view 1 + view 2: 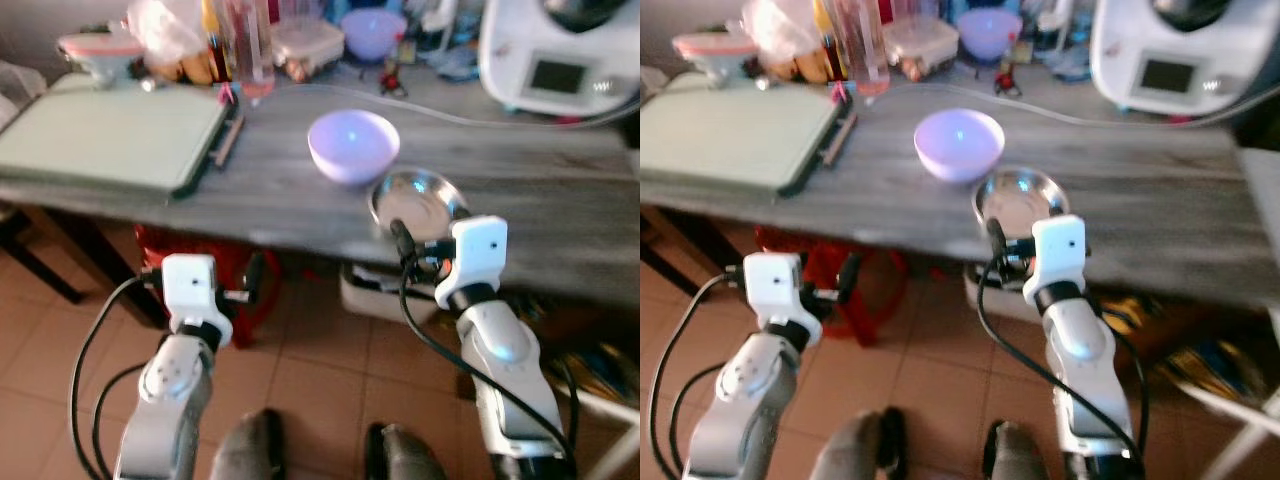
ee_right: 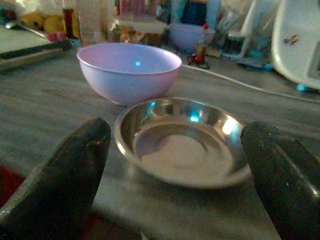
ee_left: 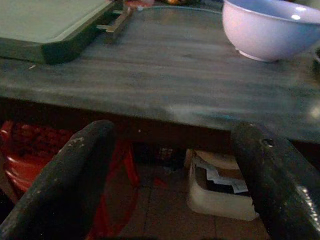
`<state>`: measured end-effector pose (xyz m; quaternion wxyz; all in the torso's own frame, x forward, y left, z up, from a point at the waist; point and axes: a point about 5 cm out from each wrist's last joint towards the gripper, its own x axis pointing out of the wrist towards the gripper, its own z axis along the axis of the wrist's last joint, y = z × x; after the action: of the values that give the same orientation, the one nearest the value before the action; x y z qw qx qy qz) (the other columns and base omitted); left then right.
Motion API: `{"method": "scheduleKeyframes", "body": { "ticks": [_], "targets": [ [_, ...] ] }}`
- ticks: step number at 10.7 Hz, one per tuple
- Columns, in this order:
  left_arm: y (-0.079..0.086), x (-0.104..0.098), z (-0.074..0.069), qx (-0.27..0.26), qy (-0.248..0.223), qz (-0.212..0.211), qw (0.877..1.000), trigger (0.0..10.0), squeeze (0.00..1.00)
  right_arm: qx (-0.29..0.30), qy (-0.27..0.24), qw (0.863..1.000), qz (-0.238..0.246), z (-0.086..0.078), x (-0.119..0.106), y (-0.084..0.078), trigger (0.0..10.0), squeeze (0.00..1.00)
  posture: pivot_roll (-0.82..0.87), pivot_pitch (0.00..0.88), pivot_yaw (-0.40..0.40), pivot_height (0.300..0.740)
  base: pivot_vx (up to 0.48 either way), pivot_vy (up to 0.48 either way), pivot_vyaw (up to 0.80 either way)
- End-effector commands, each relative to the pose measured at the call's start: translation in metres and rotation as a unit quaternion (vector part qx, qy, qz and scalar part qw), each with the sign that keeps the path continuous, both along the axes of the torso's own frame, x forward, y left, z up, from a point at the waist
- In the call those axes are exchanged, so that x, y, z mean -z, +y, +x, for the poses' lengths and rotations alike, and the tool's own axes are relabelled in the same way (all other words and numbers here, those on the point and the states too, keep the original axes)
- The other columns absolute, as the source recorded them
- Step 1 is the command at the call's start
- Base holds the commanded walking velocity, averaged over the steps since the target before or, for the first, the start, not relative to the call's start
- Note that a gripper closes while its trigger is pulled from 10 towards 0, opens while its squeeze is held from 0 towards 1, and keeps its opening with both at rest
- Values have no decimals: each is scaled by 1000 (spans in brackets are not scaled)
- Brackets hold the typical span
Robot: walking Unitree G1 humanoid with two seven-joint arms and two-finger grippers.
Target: Setting the table
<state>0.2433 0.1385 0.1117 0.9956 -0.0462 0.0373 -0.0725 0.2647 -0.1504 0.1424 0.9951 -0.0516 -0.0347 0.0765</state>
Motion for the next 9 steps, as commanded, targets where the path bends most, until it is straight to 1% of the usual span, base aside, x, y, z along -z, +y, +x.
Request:
{"method": "scheduleKeyframes", "body": {
  "ticks": [1,4,5,6,9],
  "targets": [
    [2,3,-3,-8,5,-2,1000,10000,0,2,-14,1000,0,1,-5,-2,10000,0,-28,74,38,740,-337,0,-581],
    [2,4,-3,-9,2,-3,1000,10000,0,2,-11,1000,4,1,-3,0,10000,0,-26,62,35,740,-296,0,-577],
    [2,6,-6,-10,6,-3,1000,10000,0,0,-1,1000,12,-1,2,1,10000,0,-30,58,39,740,-270,0,-763],
    [3,10,-12,-10,14,-1,1000,10000,0,-2,7,1000,18,-4,6,3,10000,0,-31,59,39,740,0,0,-431],
    [3,9,-13,-7,7,-1,1000,10000,0,3,10,1000,10,-7,8,2,10000,0,-31,68,40,740,0,0,0]
  ]
}}
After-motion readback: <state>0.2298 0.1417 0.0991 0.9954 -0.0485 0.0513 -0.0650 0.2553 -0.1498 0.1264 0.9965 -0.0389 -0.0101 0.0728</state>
